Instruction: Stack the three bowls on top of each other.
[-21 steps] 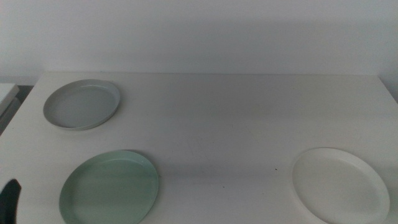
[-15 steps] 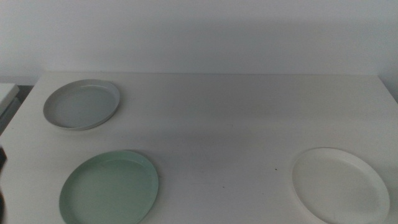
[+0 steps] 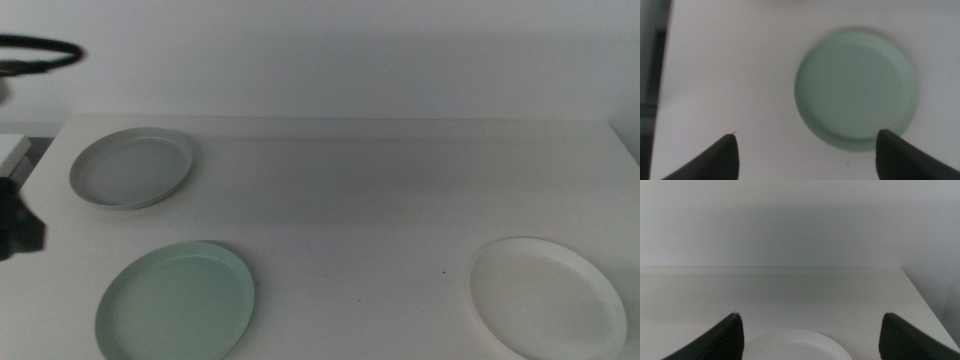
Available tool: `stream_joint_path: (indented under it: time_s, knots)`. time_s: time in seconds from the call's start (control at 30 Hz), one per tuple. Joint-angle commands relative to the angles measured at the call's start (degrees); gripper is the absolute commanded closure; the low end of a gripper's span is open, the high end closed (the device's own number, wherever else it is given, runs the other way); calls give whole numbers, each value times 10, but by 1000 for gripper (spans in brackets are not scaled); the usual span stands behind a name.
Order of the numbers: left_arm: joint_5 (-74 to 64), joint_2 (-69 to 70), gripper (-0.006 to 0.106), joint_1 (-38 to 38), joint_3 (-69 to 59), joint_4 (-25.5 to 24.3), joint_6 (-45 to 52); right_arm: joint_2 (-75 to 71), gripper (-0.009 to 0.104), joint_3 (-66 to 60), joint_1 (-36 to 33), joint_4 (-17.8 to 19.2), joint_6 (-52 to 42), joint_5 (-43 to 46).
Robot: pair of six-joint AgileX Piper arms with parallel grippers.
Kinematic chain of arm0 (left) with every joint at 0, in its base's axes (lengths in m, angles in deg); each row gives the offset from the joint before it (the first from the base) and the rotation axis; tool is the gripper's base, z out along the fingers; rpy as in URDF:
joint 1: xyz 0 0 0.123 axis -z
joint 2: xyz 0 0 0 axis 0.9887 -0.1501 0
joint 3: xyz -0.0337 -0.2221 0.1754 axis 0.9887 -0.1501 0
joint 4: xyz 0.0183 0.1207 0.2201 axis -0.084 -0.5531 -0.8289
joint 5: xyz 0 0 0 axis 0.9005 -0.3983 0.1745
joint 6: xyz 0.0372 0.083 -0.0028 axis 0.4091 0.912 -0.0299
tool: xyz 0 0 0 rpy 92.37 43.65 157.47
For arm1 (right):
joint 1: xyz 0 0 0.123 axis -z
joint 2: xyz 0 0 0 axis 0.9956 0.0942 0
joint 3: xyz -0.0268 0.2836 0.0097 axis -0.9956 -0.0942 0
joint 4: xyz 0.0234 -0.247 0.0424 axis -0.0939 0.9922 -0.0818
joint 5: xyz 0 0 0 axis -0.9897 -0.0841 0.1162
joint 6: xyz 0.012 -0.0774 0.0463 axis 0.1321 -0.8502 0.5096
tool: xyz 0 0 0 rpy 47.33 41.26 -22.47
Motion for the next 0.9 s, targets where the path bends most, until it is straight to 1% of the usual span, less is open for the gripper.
stream_joint_path:
  time_s: [0.0,0.17,0.4,0.63,0.77,0.87]
  knots:
    - [-6,-49,7,0,6,1,-9,-2,2,-2,2,1,-3,5]
    - [-2,-156,7,0,6,3,7,-2,2,-2,2,1,-3,5]
    - [62,-273,7,0,2,11,24,-2,2,-2,2,1,-3,5]
    - [235,-318,7,0,-101,35,21,-2,2,-2,2,1,-3,5]
    - [249,-351,7,-8,-108,37,23,-2,2,-2,2,1,-3,5]
    - [270,-378,7,-18,-108,53,39,-2,2,-2,2,1,-3,5]
